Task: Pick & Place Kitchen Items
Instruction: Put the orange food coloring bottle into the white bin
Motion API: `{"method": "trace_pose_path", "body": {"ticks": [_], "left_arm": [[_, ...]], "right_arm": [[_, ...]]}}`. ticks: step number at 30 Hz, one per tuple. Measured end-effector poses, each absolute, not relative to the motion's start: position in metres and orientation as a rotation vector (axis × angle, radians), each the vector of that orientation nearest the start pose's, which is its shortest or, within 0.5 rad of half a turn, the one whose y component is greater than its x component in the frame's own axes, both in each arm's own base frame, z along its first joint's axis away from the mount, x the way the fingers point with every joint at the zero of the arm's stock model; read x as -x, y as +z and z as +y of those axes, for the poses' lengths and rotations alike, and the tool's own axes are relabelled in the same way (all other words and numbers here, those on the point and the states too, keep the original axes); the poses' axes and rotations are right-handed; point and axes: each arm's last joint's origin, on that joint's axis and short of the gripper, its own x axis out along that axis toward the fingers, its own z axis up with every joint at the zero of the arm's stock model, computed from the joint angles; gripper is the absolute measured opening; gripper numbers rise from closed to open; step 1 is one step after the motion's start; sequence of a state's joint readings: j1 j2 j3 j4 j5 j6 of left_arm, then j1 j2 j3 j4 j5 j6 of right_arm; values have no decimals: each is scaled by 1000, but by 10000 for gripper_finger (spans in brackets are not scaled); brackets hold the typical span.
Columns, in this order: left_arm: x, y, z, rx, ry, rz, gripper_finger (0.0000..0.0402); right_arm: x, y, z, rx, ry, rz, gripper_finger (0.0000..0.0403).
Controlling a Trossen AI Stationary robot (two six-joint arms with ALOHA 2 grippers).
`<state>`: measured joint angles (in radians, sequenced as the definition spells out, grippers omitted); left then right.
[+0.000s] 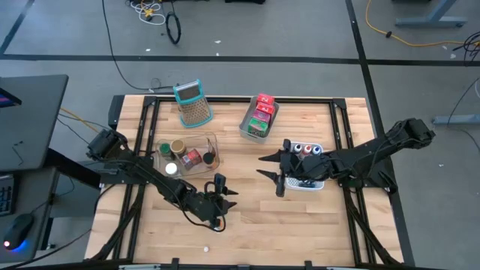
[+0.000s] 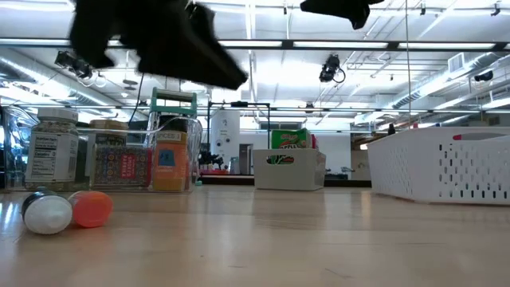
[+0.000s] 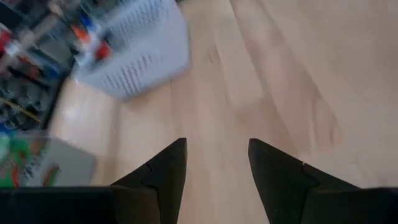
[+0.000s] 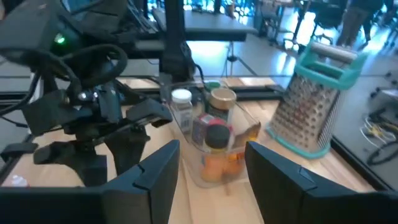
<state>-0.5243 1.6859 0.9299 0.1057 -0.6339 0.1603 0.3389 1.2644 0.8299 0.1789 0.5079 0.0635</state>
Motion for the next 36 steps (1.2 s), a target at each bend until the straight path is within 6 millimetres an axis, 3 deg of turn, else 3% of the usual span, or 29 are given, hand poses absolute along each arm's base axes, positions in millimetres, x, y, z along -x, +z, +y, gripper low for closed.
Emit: {"method": "trace_pose_path", "body": {"ticks": [10, 16, 24, 36], "left_arm": [[-314, 203, -161, -216, 96, 367, 181], [-306, 187, -161, -142, -21, 556, 181], [-288, 168, -165, -164, -341, 852, 181], [-269, 140, -160, -167, -339, 892, 180]], "right_arm": [[-267, 283, 79, 73, -170, 232, 194], [-267, 283, 79, 73, -170, 234, 194], [-267, 282, 79, 75, -170, 238, 194], [-267, 282, 79, 63, -172, 238, 194]]}}
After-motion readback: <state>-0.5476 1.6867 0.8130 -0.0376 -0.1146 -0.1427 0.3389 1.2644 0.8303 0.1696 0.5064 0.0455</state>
